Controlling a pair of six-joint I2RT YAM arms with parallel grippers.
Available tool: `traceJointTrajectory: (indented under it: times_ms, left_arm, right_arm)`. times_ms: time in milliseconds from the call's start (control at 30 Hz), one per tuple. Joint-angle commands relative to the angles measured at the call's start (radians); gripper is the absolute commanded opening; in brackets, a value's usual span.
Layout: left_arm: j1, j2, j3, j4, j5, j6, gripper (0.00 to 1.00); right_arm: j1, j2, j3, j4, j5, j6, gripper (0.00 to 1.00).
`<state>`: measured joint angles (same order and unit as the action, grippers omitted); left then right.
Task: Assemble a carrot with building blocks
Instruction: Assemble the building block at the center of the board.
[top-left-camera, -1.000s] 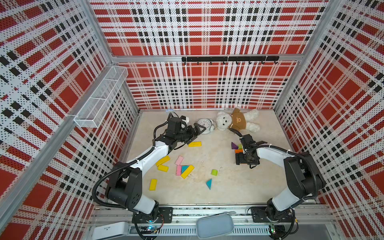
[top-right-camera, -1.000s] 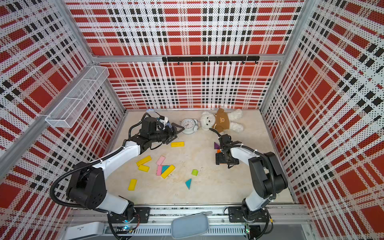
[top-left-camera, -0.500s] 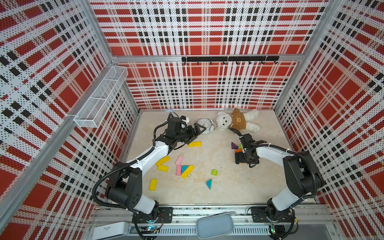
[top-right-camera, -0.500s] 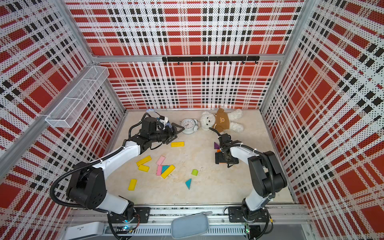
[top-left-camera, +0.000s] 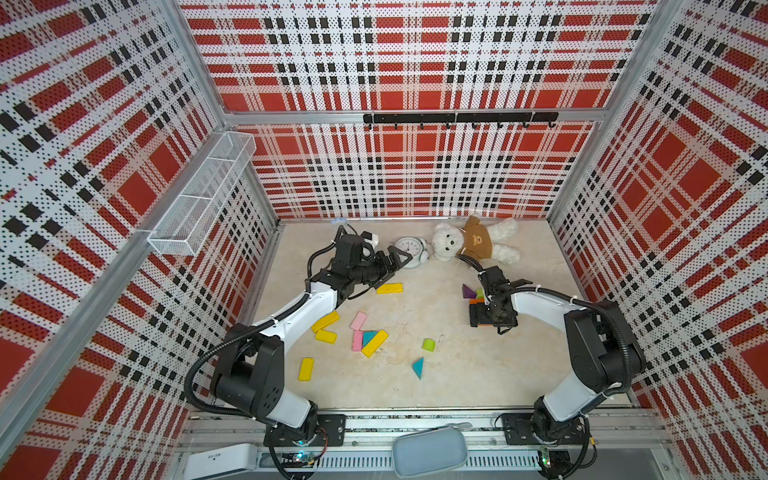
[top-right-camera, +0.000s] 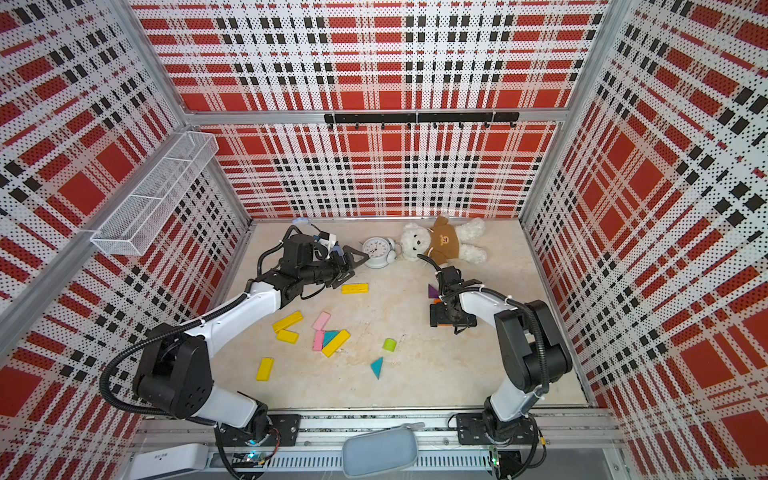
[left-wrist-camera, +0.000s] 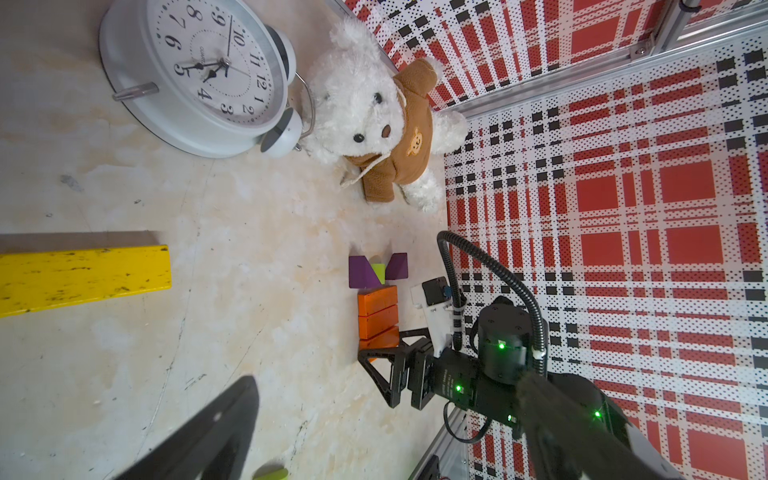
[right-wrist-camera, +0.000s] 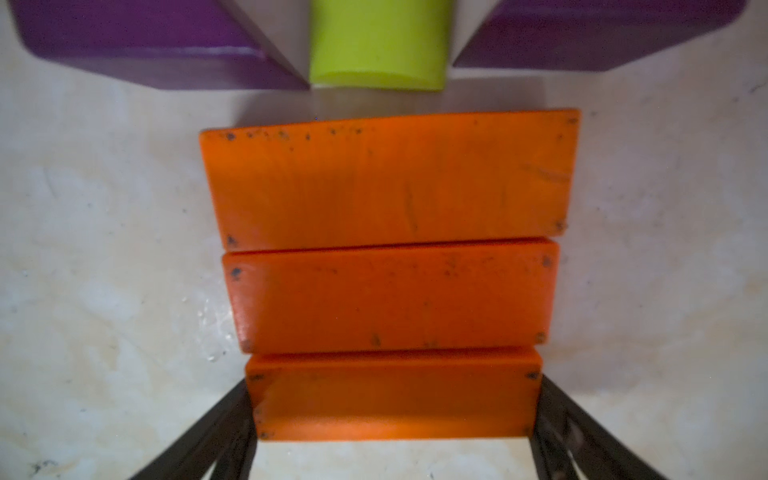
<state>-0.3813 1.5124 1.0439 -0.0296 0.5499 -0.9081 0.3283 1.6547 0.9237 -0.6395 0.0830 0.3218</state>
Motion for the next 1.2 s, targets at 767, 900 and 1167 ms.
traceJointTrajectory:
  times_ms: [767, 900, 1167]
  left_arm:
    - [-0.008, 0.015, -0.011, 0.034, 0.013, 0.003, 1.0]
    - [-0.009, 0.017, -0.012, 0.039, 0.019, -0.002, 0.99]
    - [-0.009, 0.018, -0.012, 0.043, 0.022, -0.005, 1.0]
  right_arm:
    - [-0.013, 0.026, 0.033, 0.009, 0.001, -0.02, 0.96]
    - [-0.012, 0.023, 0.031, 0.012, -0.006, -0.021, 0.96]
    - [-0.013, 0.017, 0.034, 0.003, -0.003, -0.023, 0.99]
